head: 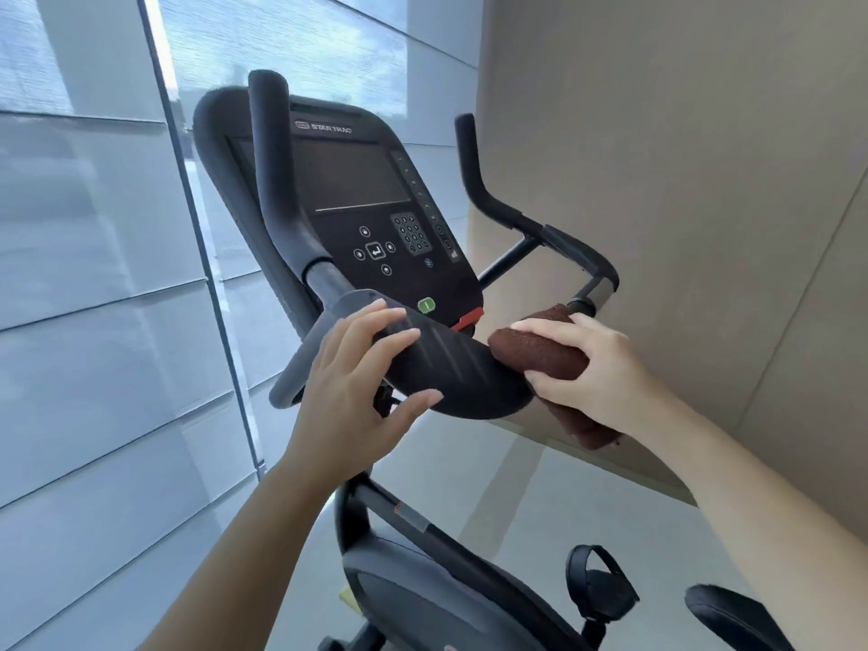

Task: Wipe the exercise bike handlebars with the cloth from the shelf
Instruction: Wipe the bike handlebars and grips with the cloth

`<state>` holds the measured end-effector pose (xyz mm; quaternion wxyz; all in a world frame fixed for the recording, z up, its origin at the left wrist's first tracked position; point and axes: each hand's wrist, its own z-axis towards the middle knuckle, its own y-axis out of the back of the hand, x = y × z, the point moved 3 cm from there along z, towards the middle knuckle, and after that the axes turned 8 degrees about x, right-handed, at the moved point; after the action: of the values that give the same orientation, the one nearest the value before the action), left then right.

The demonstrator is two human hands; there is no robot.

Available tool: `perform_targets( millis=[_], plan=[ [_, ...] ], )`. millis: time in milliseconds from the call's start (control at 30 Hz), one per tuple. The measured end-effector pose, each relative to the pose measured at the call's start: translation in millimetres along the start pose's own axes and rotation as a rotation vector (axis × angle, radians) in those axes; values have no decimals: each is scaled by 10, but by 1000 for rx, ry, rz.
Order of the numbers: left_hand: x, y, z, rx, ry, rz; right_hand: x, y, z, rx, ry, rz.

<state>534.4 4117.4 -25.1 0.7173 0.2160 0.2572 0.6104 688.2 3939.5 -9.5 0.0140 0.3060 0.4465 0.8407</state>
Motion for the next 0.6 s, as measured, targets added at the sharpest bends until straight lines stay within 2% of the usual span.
perform_targets(
  millis=[133,233,400,600],
  plan=[
    [-193,-97,-15,-19,92,17,-114,149,141,-41,49,132],
    [-244,-121,-36,-34,134,20,97,51,300,-36,163,217],
    [-308,-118,-57,-38,237,11,392,-249,389,96,261,109],
    [-379,-83,-53,3,296,30,33,-76,151,135,330,95]
  ],
)
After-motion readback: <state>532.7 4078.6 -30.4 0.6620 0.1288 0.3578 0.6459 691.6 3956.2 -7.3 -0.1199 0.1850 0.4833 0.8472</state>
